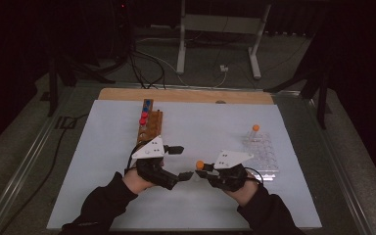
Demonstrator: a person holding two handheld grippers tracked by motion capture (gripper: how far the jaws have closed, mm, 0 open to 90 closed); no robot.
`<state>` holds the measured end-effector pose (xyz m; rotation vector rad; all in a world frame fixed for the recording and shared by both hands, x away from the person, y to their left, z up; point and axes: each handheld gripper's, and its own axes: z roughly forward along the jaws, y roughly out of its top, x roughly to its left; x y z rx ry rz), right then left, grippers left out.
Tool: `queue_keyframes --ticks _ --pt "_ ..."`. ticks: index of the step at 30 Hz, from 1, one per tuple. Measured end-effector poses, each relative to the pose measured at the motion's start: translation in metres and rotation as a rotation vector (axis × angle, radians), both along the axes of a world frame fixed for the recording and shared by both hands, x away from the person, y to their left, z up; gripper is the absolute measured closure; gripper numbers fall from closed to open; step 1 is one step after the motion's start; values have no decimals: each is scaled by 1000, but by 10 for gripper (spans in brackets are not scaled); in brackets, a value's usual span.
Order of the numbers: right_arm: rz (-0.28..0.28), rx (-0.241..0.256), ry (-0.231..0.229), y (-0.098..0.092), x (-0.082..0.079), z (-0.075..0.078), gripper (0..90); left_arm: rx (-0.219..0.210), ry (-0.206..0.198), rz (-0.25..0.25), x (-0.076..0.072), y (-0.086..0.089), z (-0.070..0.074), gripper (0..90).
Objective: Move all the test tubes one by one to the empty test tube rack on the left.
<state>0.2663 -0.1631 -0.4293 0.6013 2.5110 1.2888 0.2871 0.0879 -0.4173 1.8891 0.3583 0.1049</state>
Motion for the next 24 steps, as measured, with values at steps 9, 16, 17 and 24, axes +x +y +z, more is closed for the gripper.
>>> queue_keyframes --ticks 9,16,17,24 --pt "8 12 8 1 0 0 749 9 -3 -25 2 -15 -4 369" --pt "8 13 5 1 -1 1 749 8 -7 -40 4 -25 -6 560" --pt "9 13 2 1 -1 1 749 13 -14 -37 4 -27 -6 579" --pt "1 20 1 -1 -1 2 749 16 -27 -39 4 -30 -6 699"
